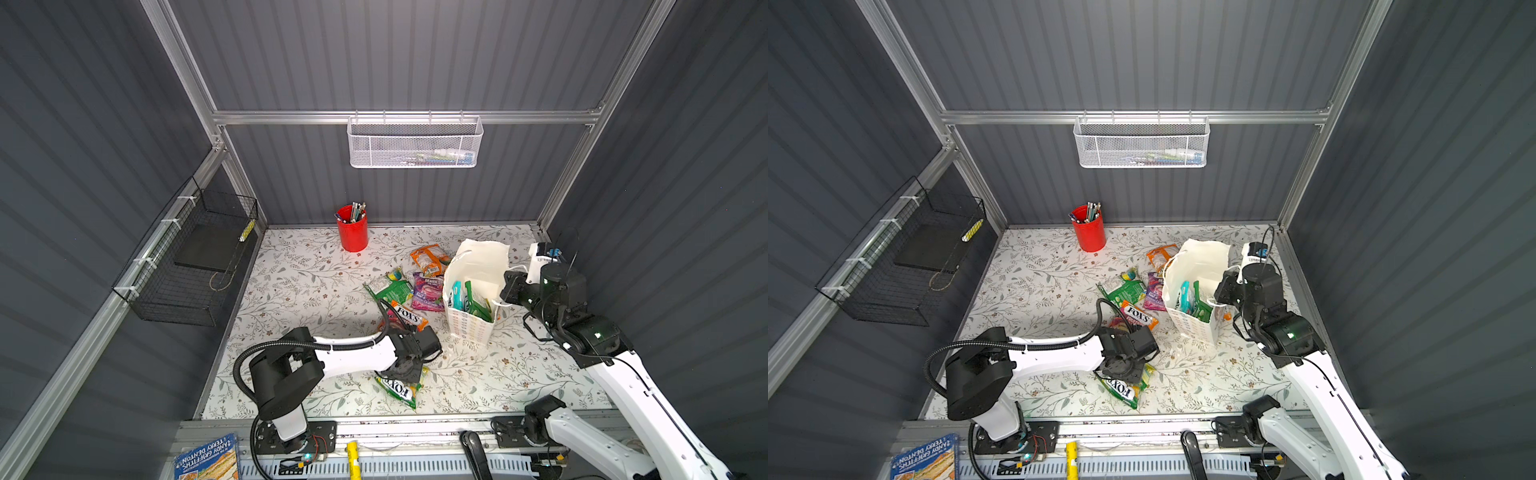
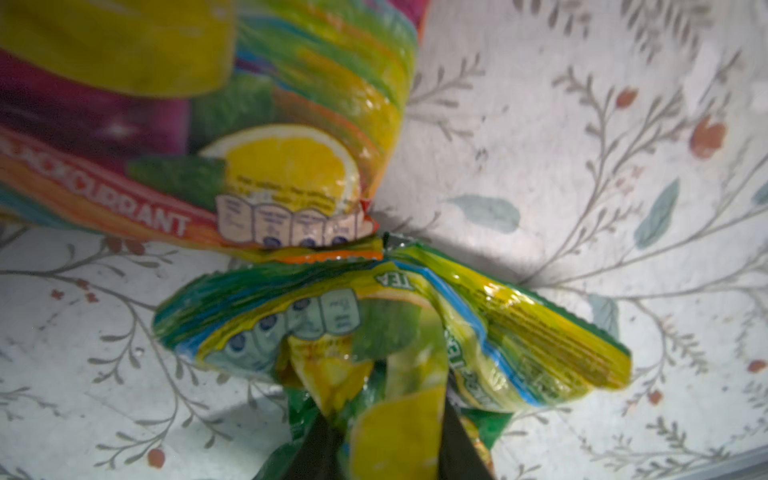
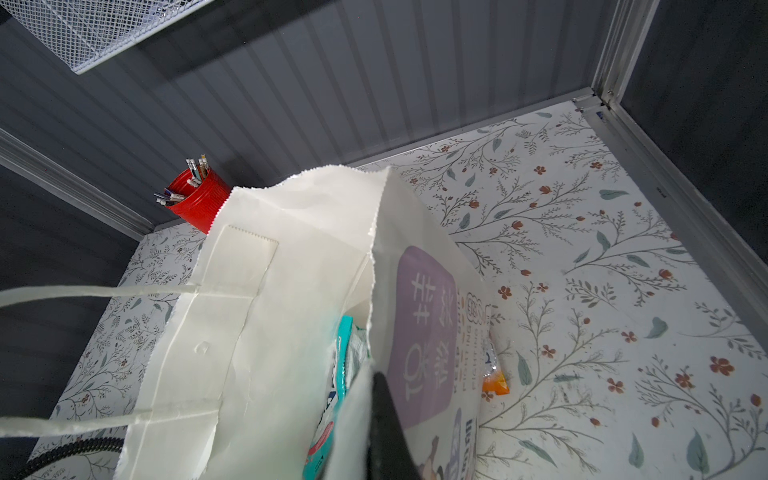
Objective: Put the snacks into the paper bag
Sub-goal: 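Grasp the green spring tea candy packet with the left gripper and lift, then carry the green spring tea packet over the bag opening with left gripper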
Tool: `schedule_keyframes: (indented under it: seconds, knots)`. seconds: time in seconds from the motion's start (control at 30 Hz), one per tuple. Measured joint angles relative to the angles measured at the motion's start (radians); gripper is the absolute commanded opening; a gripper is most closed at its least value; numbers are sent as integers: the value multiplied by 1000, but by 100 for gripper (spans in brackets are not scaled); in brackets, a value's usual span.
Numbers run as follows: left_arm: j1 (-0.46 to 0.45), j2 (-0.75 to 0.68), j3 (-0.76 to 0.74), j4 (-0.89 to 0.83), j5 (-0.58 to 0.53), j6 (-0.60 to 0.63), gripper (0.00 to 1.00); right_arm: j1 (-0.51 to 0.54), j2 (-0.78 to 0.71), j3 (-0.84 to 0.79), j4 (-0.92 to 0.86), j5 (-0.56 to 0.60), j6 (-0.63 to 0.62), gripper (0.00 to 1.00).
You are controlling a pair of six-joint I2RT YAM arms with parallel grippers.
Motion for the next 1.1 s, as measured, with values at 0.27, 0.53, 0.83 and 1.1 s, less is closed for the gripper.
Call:
schedule_keyframes:
  seconds: [0.27, 0.53, 0.83, 1.1]
  knots:
    - [8, -175, -68, 116, -85, -16, 13, 0, 0, -2, 0, 0, 0, 0]
    - [8, -527, -43, 60, -193, -12, 13, 0, -11, -2, -1, 0, 0, 0]
    - [8, -616, 268, 4, -269, 120, 13, 0, -12, -2, -3, -7, -1, 0]
    - [8, -453, 559, 96, -156, 255, 13, 0, -12, -2, -3, -12, -4, 0]
